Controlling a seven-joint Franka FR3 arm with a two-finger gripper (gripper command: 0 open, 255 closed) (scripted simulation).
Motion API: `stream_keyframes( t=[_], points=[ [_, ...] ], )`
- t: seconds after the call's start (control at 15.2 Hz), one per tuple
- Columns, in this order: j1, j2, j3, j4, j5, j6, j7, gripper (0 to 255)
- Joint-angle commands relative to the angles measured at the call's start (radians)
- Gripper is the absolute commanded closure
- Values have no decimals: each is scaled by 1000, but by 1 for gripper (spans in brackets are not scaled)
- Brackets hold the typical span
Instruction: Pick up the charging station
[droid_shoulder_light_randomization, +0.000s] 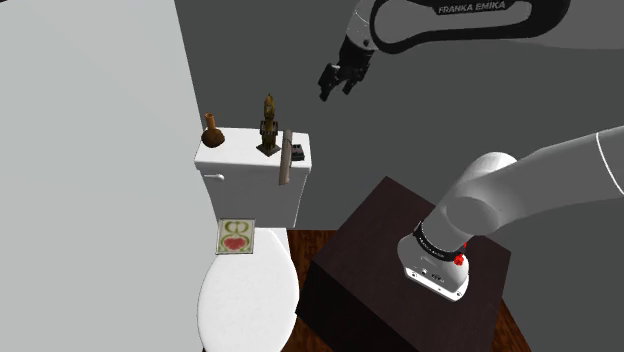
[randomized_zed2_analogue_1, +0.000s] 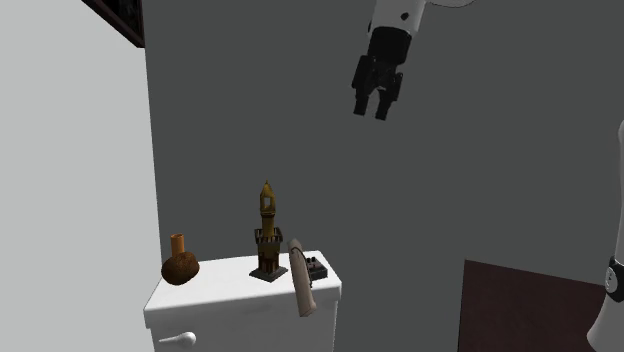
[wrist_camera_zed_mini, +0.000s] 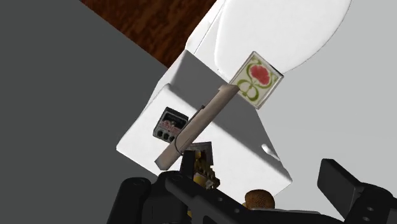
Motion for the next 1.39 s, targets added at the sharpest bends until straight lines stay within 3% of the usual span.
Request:
stream_keyframes(
  t=[0.0, 0.59, 0.99, 1.32],
  points=[
    [-11, 60, 23, -15, -4, 77, 52, 0],
    [-80, 377, 99, 12, -86, 359, 298, 0],
    [-112, 615, 111, 96, -221, 494, 513, 0],
    [-91, 814, 64, 203, -338, 567, 693, 0]
  ],
)
